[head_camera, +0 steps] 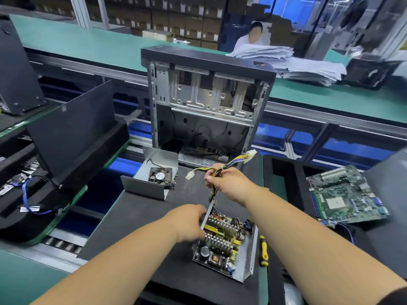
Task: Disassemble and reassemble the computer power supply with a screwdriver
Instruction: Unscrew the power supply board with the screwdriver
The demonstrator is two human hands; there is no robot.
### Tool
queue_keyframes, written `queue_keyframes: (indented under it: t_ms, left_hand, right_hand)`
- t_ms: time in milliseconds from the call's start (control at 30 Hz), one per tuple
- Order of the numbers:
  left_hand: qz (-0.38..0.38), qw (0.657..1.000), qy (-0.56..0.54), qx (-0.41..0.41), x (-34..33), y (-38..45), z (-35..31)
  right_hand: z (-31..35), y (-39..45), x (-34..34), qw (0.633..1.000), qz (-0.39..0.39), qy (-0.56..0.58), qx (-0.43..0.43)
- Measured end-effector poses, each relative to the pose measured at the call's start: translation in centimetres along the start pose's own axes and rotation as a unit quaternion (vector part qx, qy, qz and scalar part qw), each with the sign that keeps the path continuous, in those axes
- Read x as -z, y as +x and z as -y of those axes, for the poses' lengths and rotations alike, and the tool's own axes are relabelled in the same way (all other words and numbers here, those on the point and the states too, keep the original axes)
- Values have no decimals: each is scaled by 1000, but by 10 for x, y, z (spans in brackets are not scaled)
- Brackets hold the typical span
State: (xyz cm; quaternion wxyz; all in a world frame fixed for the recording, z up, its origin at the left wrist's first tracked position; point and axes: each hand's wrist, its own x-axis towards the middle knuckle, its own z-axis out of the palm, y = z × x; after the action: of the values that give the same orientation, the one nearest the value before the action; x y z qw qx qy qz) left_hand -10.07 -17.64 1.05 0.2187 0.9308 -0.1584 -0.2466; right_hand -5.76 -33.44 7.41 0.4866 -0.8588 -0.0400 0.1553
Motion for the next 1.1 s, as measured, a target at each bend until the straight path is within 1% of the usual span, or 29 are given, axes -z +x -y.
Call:
queue_keyframes:
  t_ms: [133, 300, 467, 633, 867, 1000, 1100]
  left_hand:
    - [2, 998, 61, -29, 8, 5, -8]
    - [-24, 988, 133, -77, 24, 17, -6]
    - [-64, 965, 214, -140, 33, 36, 2]
    - [-109, 937, 286, -167, 51, 64, 5]
    - [-169, 941, 269, -114, 54, 93, -11]
    - [-176, 959, 208, -83, 47, 91, -15]
    - [-185, 977, 107, -20, 46, 74, -4]
  right_hand:
    - [-6, -3, 10, 1000, -22, 20, -3]
    - [-13, -1, 24, 998, -47, -26, -24]
    - [-20, 2, 32, 993, -91, -30, -71]
    - [-32, -2, 42, 982, -137, -47, -123]
    - [-50, -13, 50, 969, -143, -65, -190]
    - [-56, -17, 51, 969, -140, -61, -192]
    - [-56, -11, 49, 972, -133, -34, -191]
